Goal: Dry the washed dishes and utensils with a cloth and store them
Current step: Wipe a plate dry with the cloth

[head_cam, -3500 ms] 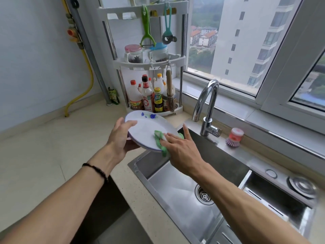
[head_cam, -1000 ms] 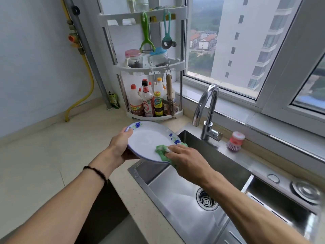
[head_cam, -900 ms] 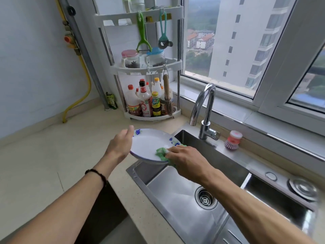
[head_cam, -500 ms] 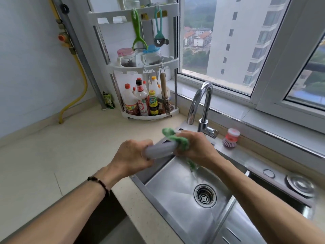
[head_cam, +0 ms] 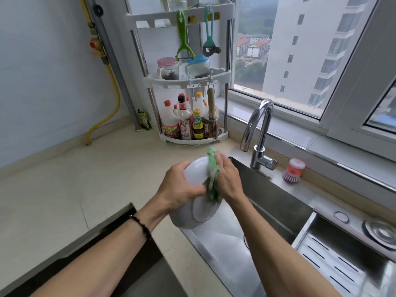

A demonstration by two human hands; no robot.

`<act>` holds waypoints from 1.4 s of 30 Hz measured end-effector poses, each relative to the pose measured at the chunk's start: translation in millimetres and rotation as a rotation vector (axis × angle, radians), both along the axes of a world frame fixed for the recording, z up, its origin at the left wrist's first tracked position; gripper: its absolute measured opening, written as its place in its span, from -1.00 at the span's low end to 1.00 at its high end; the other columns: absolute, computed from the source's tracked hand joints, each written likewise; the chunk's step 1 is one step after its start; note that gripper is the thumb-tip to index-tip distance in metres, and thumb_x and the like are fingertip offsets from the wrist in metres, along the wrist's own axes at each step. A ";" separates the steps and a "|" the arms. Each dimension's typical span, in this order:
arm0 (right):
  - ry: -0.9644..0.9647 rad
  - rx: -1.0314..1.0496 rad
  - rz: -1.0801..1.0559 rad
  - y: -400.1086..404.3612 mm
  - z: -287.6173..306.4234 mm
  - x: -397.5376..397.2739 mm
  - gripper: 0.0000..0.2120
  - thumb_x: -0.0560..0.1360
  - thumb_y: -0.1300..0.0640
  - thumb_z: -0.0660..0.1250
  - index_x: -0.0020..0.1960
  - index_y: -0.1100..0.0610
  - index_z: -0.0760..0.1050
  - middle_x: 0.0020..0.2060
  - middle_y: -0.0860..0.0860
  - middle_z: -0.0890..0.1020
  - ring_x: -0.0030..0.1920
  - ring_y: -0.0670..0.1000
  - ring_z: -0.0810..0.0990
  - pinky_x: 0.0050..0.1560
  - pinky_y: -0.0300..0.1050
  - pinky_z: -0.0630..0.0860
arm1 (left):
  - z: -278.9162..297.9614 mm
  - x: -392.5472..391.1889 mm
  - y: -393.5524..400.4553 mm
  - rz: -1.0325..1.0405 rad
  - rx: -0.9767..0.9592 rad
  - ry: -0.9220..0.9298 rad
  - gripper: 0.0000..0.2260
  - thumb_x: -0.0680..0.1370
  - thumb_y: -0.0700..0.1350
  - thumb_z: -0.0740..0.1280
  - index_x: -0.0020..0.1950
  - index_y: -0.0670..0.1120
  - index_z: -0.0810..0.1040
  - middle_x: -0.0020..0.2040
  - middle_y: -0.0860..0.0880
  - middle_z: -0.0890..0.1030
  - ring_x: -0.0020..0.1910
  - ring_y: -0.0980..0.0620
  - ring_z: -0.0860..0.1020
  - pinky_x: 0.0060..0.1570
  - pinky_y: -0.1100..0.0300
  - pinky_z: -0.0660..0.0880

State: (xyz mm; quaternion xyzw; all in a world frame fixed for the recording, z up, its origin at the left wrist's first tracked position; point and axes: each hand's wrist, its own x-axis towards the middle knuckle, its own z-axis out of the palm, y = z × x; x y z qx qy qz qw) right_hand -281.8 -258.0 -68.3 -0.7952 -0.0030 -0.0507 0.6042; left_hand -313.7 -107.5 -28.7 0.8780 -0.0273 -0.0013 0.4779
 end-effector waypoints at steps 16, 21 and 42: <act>0.023 0.264 0.073 11.6 10.9 -0.3 -0.66 0.62 -0.20 0.11 0.14 -0.08 0.58 0.06 0.06 0.59 0.06 0.02 0.56 0.11 -0.05 0.50 | 20.1 -11.2 -4.7 -0.138 0.307 -0.189 -0.56 0.35 -0.03 0.60 0.14 -0.08 0.53 -0.05 0.01 0.62 -0.17 0.00 0.61 -0.26 0.22 0.56; -0.072 0.059 0.047 24.5 14.1 -5.2 -0.56 0.54 -0.25 0.09 0.31 -0.13 0.47 0.16 0.05 0.43 0.25 0.04 0.42 0.31 -0.01 0.39 | 23.2 -2.7 -5.0 -0.059 0.262 -0.150 -0.62 0.32 -0.09 0.61 0.02 -0.07 0.52 -0.14 0.03 0.62 -0.19 -0.02 0.61 -0.26 0.13 0.59; 0.328 0.630 -0.186 -4.7 -4.1 12.5 -0.78 0.35 -0.10 0.38 -0.21 0.02 0.69 -0.18 0.15 0.67 -0.08 0.17 0.57 0.05 0.12 0.52 | 27.6 -16.7 25.7 -0.149 -0.068 -0.069 -0.45 0.22 0.03 0.54 0.19 0.03 0.57 0.02 0.05 0.64 -0.01 0.01 0.64 -0.16 0.16 0.63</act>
